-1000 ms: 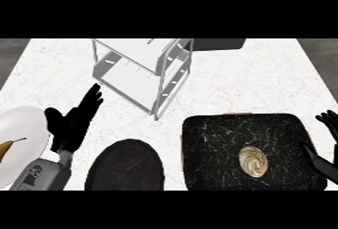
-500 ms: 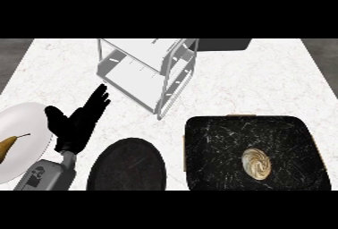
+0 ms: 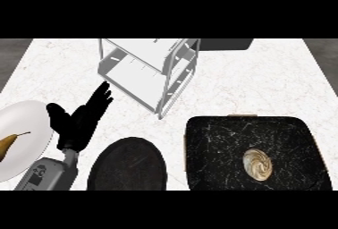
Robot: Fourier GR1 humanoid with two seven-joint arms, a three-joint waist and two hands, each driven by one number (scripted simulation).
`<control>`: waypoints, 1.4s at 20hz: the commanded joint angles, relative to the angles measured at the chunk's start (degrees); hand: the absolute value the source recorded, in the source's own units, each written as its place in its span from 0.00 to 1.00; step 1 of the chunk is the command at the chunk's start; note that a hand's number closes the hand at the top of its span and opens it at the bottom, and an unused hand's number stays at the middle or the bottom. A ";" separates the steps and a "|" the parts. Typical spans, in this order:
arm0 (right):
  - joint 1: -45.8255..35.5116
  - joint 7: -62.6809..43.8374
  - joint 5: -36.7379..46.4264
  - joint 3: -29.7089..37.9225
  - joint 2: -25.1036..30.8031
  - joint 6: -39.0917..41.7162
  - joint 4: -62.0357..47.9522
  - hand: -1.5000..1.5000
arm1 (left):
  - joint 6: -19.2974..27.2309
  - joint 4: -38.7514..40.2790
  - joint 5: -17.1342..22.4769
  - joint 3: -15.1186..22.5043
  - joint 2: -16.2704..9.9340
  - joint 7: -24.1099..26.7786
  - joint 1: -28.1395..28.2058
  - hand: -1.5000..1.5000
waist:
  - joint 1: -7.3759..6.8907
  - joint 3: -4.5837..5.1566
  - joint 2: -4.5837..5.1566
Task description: Pick the cupcake from the tray and place it in the tiered basket
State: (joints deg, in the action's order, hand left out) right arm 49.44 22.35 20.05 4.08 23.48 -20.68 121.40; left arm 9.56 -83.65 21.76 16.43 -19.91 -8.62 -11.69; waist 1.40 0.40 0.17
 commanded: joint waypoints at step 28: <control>-14.51 -54.47 53.51 -29.28 -16.40 10.51 0.13 0.00 | -4.15 4.37 -5.15 -4.64 5.07 -0.29 -1.15 0.50 | -1.02 -0.40 -0.19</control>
State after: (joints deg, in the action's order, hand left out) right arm 35.58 -30.87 73.11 -26.13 6.85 -9.19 123.08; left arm 6.50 -82.03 17.58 13.64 -15.79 -9.45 -11.77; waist 0.15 0.03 0.02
